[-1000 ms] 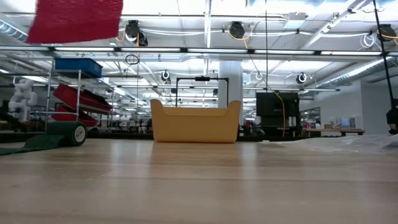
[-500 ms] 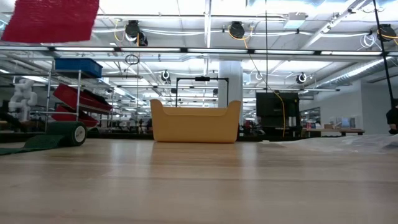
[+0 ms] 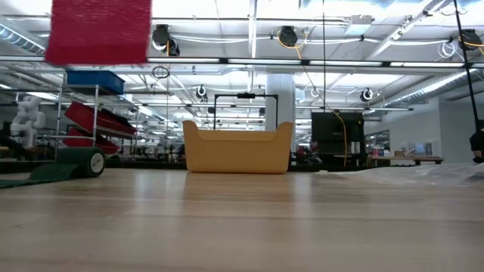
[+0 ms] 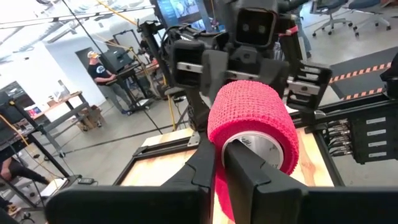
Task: Roll bandage
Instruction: Roll the red bandage
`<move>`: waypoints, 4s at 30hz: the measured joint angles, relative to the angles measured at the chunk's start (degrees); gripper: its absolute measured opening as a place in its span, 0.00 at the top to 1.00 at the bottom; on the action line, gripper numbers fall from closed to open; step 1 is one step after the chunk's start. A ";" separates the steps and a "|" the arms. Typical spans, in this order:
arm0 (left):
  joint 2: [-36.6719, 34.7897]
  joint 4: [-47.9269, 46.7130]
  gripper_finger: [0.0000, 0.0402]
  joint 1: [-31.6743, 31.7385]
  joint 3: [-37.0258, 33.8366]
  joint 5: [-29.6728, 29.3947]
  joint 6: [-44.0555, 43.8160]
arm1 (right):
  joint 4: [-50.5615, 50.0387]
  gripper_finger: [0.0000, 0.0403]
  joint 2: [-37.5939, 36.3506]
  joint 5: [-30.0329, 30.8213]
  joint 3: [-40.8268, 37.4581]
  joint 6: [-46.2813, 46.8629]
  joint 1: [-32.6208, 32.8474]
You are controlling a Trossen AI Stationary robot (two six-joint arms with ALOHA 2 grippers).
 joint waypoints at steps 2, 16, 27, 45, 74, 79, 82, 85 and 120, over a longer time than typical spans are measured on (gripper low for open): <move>0.00 0.04 0.93 -0.02 0.00 0.05 0.00 | -4.51 0.70 -0.37 1.91 0.00 2.41 1.35; 0.00 0.63 0.93 -0.04 0.00 0.21 0.02 | -14.40 0.70 7.41 2.62 0.00 19.51 2.00; 0.00 0.54 0.93 -0.06 0.00 0.21 0.02 | -17.00 0.70 11.17 -1.98 -0.16 32.38 -4.21; 0.00 0.50 0.93 -0.08 0.00 0.19 0.45 | -6.37 0.70 11.15 -16.27 -7.80 22.61 -5.50; 0.00 10.17 0.93 -0.43 0.02 -0.72 11.98 | 3.08 0.70 11.15 -3.36 -1.43 -77.96 -3.95; 0.00 14.11 0.93 -0.45 0.02 -1.36 16.70 | 3.07 0.70 11.15 -3.54 3.62 -81.42 -3.76; -0.02 14.36 0.93 -0.45 0.02 -1.38 16.89 | 1.56 0.70 11.07 -3.49 5.71 -82.59 -3.81; -0.02 14.33 0.93 -0.45 0.02 -1.38 16.89 | -4.46 0.70 11.06 -2.82 6.14 -81.25 -3.61; -0.02 15.28 0.93 -1.05 0.02 -1.36 13.44 | -18.36 0.70 17.42 5.46 10.05 -104.83 -1.70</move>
